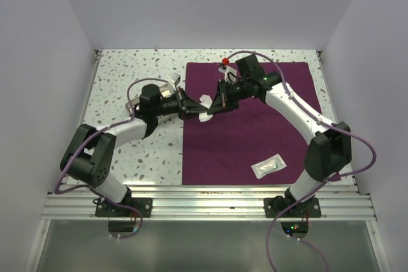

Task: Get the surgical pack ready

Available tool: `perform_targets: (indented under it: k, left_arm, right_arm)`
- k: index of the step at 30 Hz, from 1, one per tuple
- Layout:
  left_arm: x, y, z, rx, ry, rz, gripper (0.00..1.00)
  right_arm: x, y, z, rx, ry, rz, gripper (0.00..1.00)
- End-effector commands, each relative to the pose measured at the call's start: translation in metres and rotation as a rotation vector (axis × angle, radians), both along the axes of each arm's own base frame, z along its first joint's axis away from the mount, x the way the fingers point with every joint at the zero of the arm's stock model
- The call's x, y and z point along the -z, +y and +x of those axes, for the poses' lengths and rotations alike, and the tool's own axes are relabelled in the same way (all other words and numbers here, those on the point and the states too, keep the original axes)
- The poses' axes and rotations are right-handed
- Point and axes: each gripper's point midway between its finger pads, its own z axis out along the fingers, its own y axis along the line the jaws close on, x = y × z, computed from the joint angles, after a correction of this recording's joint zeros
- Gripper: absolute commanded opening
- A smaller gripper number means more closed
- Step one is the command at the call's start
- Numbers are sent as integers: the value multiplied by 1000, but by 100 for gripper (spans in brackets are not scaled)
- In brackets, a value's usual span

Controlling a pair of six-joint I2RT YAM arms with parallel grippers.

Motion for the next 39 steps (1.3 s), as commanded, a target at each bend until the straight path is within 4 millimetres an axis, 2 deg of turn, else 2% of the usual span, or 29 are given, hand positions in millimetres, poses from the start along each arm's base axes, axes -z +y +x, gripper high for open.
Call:
perform_targets:
  k: [1, 3, 4, 5, 6, 7, 8, 9, 11, 13, 14, 16, 20, 23, 26, 31, 33, 34, 36, 39]
  left_arm:
    - [-13, -1, 7, 13, -80, -18, 0]
    - [-11, 3, 12, 1, -105, 2, 0]
    - [-5, 6, 14, -8, -85, 28, 0]
    - [-4, 12, 23, -21, -135, 65, 0]
    - [-1, 16, 27, -30, -142, 95, 0]
    - [13, 23, 30, -46, -99, 150, 0]
    - [13, 33, 41, -64, -154, 194, 0]
    - [24, 39, 43, -71, -123, 229, 0]
    - [31, 57, 58, -107, -167, 291, 0]
    - [49, 73, 68, -133, -168, 377, 0]
    - [50, 82, 77, -159, -180, 403, 0]
    - [70, 95, 85, -178, -165, 486, 0]
    - [83, 127, 111, -278, -165, 562, 0]
    - [101, 140, 124, -313, -137, 595, 0]
    - [111, 146, 136, -340, -125, 594, 0]
    - [117, 159, 156, -388, -105, 602, 0]
    - [125, 160, 162, -392, -86, 609, 0]
    - [123, 161, 167, -401, -86, 606, 0]
    - [132, 161, 170, -398, -66, 608, 0]
    - [140, 167, 175, -412, -31, 645, 33]
  right_arm:
    - [-13, 3, 0, -23, -31, 14, 0]
    - [-14, -1, 7, -5, -58, -22, 9]
    - [-8, -5, 6, 5, -35, -63, 21]
    - [-13, -8, 12, 13, -68, -85, 37]
    - [-7, -19, 22, 64, -93, -158, 44]
    - [-2, -26, 22, 77, -76, -209, 49]
    - [-1, -33, 27, 93, -93, -243, 53]
    - [-3, -41, 36, 127, -119, -281, 59]
    - [-1, -55, 43, 169, -118, -324, 62]
    - [0, -65, 49, 198, -114, -343, 66]
    - [2, -71, 52, 211, -104, -345, 66]
    - [6, -75, 52, 210, -84, -350, 67]
    - [17, -88, 50, 204, -49, -383, 69]
    - [25, -96, 49, 207, -27, -395, 69]
    - [31, -100, 49, 210, -13, -393, 69]
    - [38, -101, 50, 209, -3, -394, 70]
    - [42, -101, 51, 212, -3, -400, 70]
    - [44, -102, 51, 213, -3, -405, 71]
    - [46, -103, 55, 216, -11, -410, 76]
    - [48, -103, 58, 220, -8, -423, 82]
